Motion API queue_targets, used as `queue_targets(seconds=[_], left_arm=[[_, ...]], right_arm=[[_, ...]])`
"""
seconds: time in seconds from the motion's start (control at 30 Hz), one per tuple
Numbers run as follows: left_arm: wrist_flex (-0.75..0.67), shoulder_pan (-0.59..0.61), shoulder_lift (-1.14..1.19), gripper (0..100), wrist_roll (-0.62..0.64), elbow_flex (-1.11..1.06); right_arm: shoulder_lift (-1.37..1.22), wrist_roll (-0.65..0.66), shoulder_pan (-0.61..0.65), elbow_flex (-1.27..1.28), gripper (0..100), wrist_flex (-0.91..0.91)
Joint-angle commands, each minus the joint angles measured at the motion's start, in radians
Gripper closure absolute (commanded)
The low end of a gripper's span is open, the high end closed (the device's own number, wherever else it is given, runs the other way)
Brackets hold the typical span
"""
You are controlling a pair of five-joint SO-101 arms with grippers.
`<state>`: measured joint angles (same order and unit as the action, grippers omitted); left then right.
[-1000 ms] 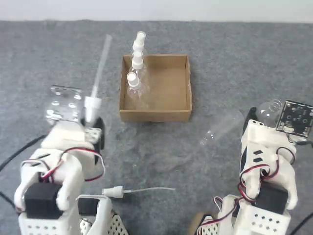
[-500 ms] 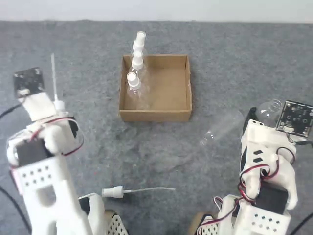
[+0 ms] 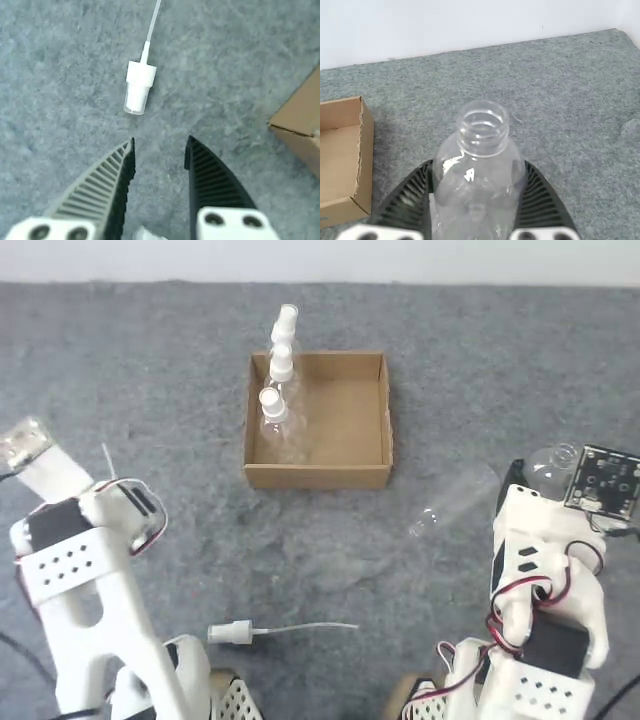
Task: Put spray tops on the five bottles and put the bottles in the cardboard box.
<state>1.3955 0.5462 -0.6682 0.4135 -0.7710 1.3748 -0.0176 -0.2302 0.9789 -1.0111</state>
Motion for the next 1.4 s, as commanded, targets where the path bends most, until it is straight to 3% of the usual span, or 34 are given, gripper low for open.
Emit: queue_targets(seconds=[0.0,0.1,0.23,0.3,0.47,0.7,1.37], left_arm=[[-0.089,0.025,-0.006,85,0.1,0.004],[-0.183,0.071,-0.006,86,0.118,0.005],[-0.313,0.12,0.003,94,0.114,-0.001],[-0.381,0.133,0.005,99,0.048,-0.001],[-0.474,0.137,0.006,99,-0.127,-0.001],[-0.486,0.087,0.064,99,-0.241,0.018],[-0.494,0.026,0.806,99,-0.333,0.506]], right_arm=[[0.007,-0.005,0.018,-0.009,96.8,0.022],[0.007,-0.005,0.018,-0.009,96.8,0.022],[0.007,-0.005,0.018,-0.009,96.8,0.022],[0.007,-0.005,0.018,-0.008,96.8,0.022],[0.007,-0.005,0.018,-0.008,96.8,0.022],[0.007,-0.003,0.041,-0.008,96.8,0.022],[0.015,0.038,0.071,0.017,96.8,0.031]])
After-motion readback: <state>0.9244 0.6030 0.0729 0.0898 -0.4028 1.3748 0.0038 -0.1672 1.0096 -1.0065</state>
